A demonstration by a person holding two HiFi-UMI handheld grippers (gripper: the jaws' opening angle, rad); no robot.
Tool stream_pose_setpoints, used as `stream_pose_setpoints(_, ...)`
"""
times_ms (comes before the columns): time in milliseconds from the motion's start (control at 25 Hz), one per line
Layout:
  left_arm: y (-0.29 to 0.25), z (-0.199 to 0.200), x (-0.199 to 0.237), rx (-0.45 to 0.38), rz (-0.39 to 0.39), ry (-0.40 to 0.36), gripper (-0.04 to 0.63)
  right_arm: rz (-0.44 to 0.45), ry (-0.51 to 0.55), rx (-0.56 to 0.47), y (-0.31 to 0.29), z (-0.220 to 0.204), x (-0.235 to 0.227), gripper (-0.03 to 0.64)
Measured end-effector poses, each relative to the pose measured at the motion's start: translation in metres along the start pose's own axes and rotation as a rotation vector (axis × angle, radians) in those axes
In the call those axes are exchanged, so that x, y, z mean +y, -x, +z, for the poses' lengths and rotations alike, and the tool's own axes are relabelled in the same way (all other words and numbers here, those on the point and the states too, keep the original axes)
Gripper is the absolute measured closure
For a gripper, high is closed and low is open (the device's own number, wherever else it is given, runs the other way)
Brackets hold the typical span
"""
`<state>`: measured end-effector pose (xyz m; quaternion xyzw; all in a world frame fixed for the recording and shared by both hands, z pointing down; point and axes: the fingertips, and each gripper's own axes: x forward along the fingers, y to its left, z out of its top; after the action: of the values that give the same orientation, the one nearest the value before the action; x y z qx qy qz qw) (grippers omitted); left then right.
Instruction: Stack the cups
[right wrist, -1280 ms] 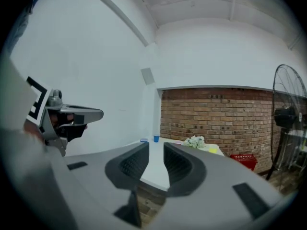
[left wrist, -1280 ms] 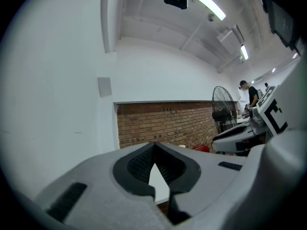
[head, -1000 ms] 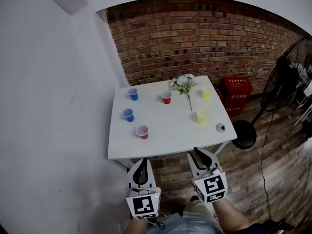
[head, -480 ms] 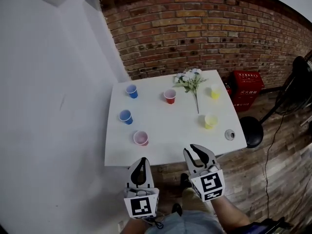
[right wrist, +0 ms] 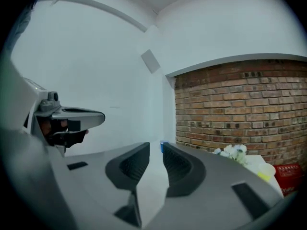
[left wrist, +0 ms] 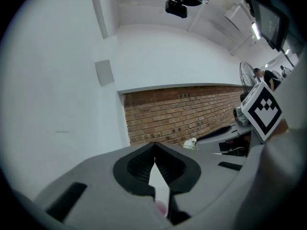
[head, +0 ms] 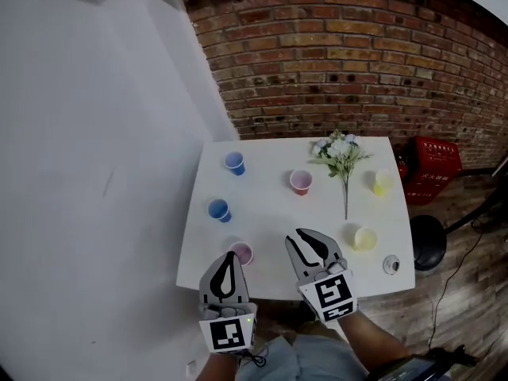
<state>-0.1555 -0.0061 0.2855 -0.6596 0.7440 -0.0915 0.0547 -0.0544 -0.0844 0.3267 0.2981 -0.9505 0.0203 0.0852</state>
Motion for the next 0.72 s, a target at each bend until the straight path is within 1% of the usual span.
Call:
stream_pose_setpoints(80, -0.004, 0.002, 0.011, 0.012, 0.037, -0.003, 0.586, 0.036, 0.009, -0.004, -0.015, 0.006, 0.003, 0.525)
stream_pose_setpoints(200, -0.011, 0.008, 0.032, 0.010, 0.078, 0.016, 0.586, 0.085, 0.017, 0.008, -0.039, 0.011, 0.014, 0.523)
stream_pose_setpoints(320, -0.014, 0.000, 0.058, 0.021, 0.109, 0.002, 0.586, 0.130, 0.016, 0.039, -0.062, 0.008, 0.027, 0.522)
stream_pose_setpoints(400, -0.019, -0.008, 0.068, 0.046, 0.109, 0.018, 0.586, 0.160, 0.012, 0.081, -0.074, -0.003, 0.036, 0.517)
stream_pose_setpoints(520, -0.027, -0.024, 0.077, 0.088, 0.093, 0.066, 0.586, 0.192, 0.000, 0.155, -0.089, -0.027, 0.051, 0.508)
stream_pose_setpoints(720, -0.039, -0.060, 0.089, 0.143, 0.064, 0.098, 0.586, 0.238, -0.024, 0.281, -0.104, -0.075, 0.080, 0.501)
